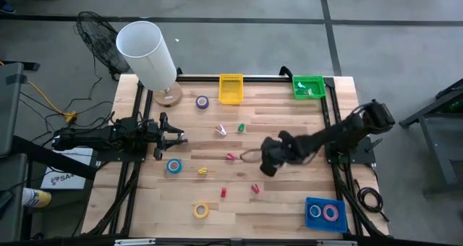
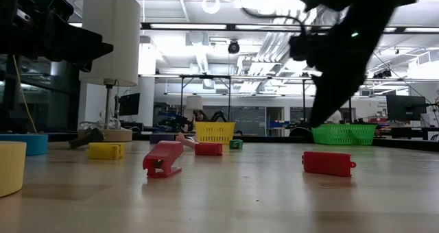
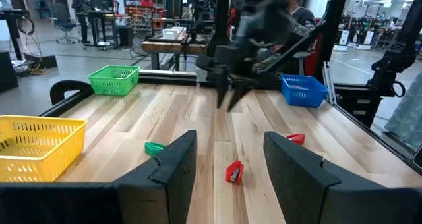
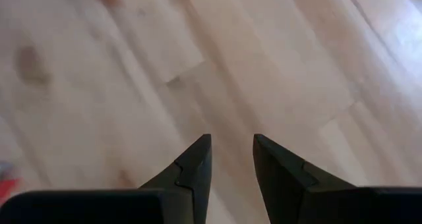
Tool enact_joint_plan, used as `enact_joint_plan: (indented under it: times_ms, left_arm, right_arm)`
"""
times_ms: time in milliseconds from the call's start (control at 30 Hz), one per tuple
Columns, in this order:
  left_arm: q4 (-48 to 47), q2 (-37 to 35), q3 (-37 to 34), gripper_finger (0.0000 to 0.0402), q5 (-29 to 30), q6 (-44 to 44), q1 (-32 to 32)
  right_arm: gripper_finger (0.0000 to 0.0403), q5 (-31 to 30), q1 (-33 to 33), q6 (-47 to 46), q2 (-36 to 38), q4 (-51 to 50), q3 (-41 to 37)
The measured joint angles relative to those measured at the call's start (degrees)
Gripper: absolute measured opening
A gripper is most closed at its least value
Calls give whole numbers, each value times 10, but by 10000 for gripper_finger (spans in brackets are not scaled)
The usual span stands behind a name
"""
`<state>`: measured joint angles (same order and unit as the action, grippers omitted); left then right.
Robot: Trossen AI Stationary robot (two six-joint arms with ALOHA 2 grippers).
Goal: Pick and place Stapler, Stapler remover, tape
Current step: Put the right red stapler into the yellow bin
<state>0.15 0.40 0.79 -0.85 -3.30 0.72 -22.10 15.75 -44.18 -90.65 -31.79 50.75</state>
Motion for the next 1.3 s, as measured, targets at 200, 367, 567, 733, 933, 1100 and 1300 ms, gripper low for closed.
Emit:
enact_joint_plan:
  times_ms: [200, 367, 567, 733, 933, 1100, 1300]
  left_arm:
    - [0, 0, 0, 175, 0, 0, 0]
    - [0, 0, 0, 175, 0, 0, 0]
    - [0, 0, 0, 175, 0, 0, 0]
    - [0, 0, 0, 175, 0, 0, 0]
    - [0, 0, 0, 175, 0, 0, 0]
    - [0, 0, 0, 175, 0, 0, 0]
    - [0, 0, 0, 175, 0, 0, 0]
  right_arm:
    - [103, -72, 116, -130, 0, 18, -1]
    - [98, -110, 202, -188, -8, 41, -1]
    - [74, -136, 282, -239, -51, 110, -1]
    - [51, -124, 313, -224, -111, 184, -1]
    - [21, -123, 325, -213, -171, 245, 0]
    - [8, -125, 324, -213, -191, 285, 1]
    - [32, -124, 324, -213, -193, 301, 1]
